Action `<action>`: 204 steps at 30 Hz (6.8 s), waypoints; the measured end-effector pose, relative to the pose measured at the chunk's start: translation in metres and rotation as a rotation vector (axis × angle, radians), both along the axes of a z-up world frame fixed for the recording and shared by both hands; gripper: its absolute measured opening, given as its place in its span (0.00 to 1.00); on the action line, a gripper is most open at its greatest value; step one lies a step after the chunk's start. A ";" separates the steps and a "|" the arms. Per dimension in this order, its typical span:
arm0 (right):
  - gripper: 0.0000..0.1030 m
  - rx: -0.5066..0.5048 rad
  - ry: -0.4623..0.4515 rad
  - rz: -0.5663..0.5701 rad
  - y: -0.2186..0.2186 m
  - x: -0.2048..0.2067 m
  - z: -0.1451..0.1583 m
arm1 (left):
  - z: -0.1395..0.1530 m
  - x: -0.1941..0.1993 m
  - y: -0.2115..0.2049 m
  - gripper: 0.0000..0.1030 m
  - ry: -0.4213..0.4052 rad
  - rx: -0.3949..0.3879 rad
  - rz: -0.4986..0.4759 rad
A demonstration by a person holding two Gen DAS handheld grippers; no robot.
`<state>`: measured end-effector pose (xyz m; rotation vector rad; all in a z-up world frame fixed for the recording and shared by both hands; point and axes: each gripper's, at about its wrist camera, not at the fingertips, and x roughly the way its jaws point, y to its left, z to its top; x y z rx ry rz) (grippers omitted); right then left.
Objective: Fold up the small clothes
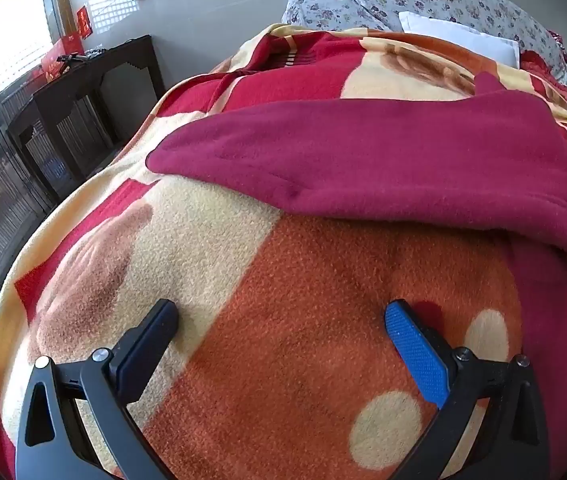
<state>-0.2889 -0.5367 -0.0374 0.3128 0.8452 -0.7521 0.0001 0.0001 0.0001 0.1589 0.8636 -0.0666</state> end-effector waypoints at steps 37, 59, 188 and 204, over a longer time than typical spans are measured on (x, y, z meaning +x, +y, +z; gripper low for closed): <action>1.00 0.002 -0.204 0.140 0.130 -0.032 0.096 | 0.072 -0.101 -0.062 1.00 -0.115 -0.051 -0.196; 1.00 0.012 -0.221 0.343 0.256 0.052 0.112 | 0.079 -0.129 -0.094 1.00 -0.111 -0.093 -0.264; 1.00 0.068 -0.049 0.505 0.297 0.171 0.055 | 0.051 0.116 0.109 0.11 0.021 -0.564 0.260; 1.00 0.147 -0.225 0.365 0.233 0.120 0.102 | 0.175 -0.064 -0.062 0.10 -0.101 -0.631 -0.421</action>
